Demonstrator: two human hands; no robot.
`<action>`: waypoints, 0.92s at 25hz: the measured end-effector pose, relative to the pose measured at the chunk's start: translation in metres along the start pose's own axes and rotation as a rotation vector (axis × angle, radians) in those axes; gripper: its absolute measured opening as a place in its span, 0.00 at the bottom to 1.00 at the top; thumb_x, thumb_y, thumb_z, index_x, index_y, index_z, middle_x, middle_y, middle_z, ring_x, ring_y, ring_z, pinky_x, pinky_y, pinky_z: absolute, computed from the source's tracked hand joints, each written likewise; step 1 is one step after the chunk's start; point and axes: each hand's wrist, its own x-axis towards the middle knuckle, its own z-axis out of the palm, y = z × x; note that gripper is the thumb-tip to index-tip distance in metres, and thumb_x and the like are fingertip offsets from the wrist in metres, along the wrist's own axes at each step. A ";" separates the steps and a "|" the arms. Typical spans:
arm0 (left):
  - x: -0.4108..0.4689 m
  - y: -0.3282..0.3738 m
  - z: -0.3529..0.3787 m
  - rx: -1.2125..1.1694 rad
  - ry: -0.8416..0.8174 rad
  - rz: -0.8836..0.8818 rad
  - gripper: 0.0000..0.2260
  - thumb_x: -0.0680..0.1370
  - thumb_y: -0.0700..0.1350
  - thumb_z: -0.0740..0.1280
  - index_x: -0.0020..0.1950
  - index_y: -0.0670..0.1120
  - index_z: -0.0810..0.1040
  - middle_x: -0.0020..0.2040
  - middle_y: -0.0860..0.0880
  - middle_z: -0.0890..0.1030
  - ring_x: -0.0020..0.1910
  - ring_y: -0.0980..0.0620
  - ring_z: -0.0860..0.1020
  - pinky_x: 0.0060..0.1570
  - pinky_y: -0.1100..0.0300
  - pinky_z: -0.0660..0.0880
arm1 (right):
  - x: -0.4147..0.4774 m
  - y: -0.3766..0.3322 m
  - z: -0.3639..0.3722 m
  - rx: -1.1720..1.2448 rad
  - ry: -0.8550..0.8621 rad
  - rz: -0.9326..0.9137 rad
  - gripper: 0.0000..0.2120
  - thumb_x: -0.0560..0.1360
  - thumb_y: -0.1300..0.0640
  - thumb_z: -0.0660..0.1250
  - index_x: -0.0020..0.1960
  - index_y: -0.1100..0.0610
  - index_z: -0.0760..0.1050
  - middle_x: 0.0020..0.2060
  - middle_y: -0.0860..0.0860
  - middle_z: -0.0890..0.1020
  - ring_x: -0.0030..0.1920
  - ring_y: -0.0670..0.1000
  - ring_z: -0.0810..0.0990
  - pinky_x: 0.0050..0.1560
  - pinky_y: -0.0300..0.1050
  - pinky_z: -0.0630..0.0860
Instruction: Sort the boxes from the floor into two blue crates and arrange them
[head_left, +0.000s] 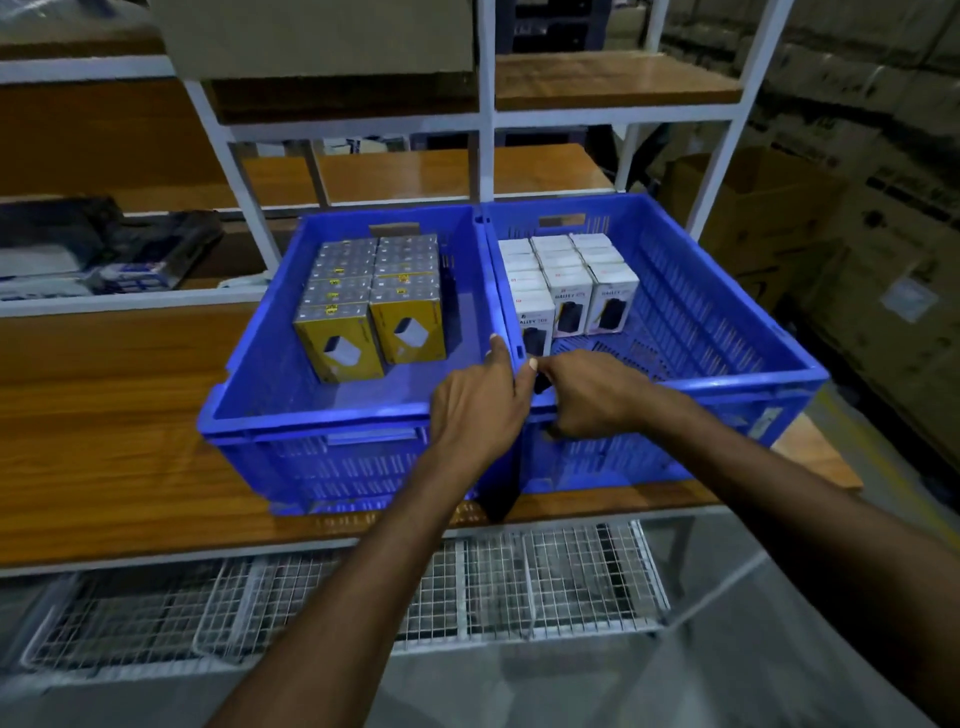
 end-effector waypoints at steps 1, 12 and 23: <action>0.001 0.000 0.001 0.008 0.007 0.002 0.29 0.86 0.59 0.50 0.81 0.41 0.59 0.47 0.41 0.84 0.46 0.37 0.82 0.33 0.53 0.62 | 0.001 -0.001 0.000 0.005 -0.002 0.013 0.29 0.63 0.45 0.79 0.59 0.53 0.75 0.53 0.52 0.85 0.49 0.58 0.83 0.49 0.56 0.82; -0.004 -0.014 -0.017 -0.127 -0.209 0.057 0.34 0.84 0.65 0.49 0.80 0.42 0.61 0.55 0.39 0.82 0.55 0.37 0.80 0.41 0.50 0.72 | -0.020 -0.023 -0.003 -0.148 0.072 0.106 0.32 0.67 0.40 0.80 0.64 0.54 0.75 0.55 0.52 0.83 0.55 0.57 0.82 0.50 0.51 0.78; -0.051 -0.013 -0.004 -0.122 -0.067 0.162 0.24 0.86 0.47 0.61 0.81 0.44 0.61 0.81 0.43 0.63 0.80 0.44 0.61 0.77 0.49 0.60 | -0.058 -0.040 0.022 0.001 0.323 0.070 0.29 0.74 0.51 0.72 0.72 0.56 0.68 0.66 0.54 0.77 0.67 0.58 0.74 0.64 0.57 0.68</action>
